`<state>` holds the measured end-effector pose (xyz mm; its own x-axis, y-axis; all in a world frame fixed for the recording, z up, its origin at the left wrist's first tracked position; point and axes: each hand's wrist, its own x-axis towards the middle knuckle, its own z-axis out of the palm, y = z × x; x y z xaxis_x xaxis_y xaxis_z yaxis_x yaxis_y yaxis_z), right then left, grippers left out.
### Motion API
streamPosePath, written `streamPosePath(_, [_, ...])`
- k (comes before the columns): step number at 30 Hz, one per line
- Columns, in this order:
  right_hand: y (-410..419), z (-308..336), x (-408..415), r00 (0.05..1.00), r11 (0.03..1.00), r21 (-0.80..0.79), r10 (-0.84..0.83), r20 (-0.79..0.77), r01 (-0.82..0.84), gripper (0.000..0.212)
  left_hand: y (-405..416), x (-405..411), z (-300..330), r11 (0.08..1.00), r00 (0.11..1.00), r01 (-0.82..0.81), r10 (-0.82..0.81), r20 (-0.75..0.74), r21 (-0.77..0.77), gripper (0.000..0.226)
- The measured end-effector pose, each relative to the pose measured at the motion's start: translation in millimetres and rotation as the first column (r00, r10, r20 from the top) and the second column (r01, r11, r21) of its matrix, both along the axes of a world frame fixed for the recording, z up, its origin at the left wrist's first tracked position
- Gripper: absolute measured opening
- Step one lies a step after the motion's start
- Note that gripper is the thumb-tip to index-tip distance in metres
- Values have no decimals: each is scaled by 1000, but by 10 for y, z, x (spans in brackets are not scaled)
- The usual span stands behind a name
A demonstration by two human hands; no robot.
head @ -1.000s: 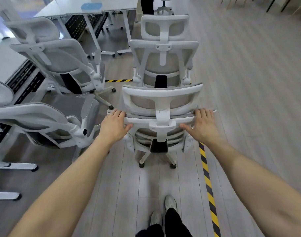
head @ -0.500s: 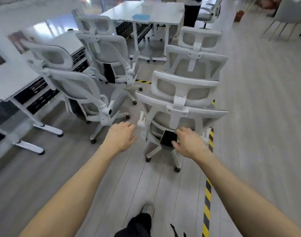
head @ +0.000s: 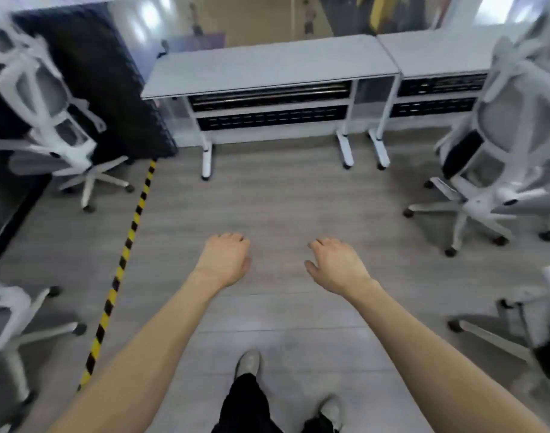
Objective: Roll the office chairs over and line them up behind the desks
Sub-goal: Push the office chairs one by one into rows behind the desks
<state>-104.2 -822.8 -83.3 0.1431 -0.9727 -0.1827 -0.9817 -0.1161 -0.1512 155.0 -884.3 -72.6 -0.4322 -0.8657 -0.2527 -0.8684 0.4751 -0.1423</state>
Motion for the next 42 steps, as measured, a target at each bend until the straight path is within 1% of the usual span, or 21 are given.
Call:
streamPosePath(2, [-295,30,799,988,988,2,157,-1,-157,46,127,839,14,988,988,-153,153,-4,1,43])
streamPosePath(5, [-627,11,2114,932,932,-13,361,-13,-361,47,404,2086,53,939,939,-344,344,-21,7,44])
streamPosePath(10, [-901,-46,4519,787,786,-46,618,-6,-617,45,914,4248,84,788,790,-613,613,-21,-56,36])
streamPosePath(13, [-937,-9,5761,693,692,-34,721,-11,-721,46,1258,5381,165,658,660,-750,751,-15,-61,31])
streamPosePath(16, [-932,46,6650,645,646,-8,764,17,-764,42,1521,6162,343,542,545,-837,838,-16,-72,34])
streamPosePath(19, [-1065,73,7448,587,588,-3,809,9,-809,42,1645,6889,460,464,467,-881,884,-15,-89,38])
streamPosePath(23, [-1403,94,8222,521,521,9,854,-6,-854,44,1559,7542,555,365,369,-928,929,-38,-78,44])
streamPosePath(26, [-1763,108,8792,496,496,1,868,11,-868,44,1276,7998,538,333,336,-940,942,-29,-79,46])
streamPosePath(29, [-2213,113,9369,460,460,-22,888,8,-888,39,777,8502,607,334,339,-938,939,-51,-89,50])
streamPosePath(31, [-2563,107,9760,447,447,-59,894,11,-893,34,304,8859,709,343,352,-933,933,-81,-107,52])
streamPosePath(33, [-2925,130,10093,457,458,-85,889,31,-885,35,-262,9217,817,361,376,-923,920,-114,-130,52])
streamPosePath(34, [-3105,134,10225,464,467,-91,884,47,-880,36,-557,9398,853,357,373,-925,917,-139,-127,53])
streamPosePath(35, [-3276,140,10335,469,472,-97,881,57,-876,36,-864,9570,905,338,352,-935,920,-173,-104,56])
streamPosePath(36, [-3443,135,10429,466,470,-99,883,57,-877,35,-1175,9746,961,308,317,-948,923,-217,-73,62])
streamPosePath(38, [-3756,121,10591,446,449,-98,894,46,-888,33,-1783,10095,1078,243,234,-970,904,-359,-20,78])
streamPosePath(39, [-3897,107,10654,437,439,-97,899,44,-893,32,-2073,10223,1163,198,165,-980,885,-436,33,85])
streamPosePath(40, [-4024,83,10707,428,430,-97,903,40,-898,31,-2350,10335,1237,143,75,-985,854,-516,94,88])
streamPosePath(41, [-4138,60,10740,421,422,-94,906,32,-902,30,-2596,10438,1284,86,-14,-985,823,-568,149,82])
streamPosePath(42, [-4237,34,10760,416,416,-91,909,21,-905,30,-2804,10525,1295,50,-66,-982,809,-584,180,68])
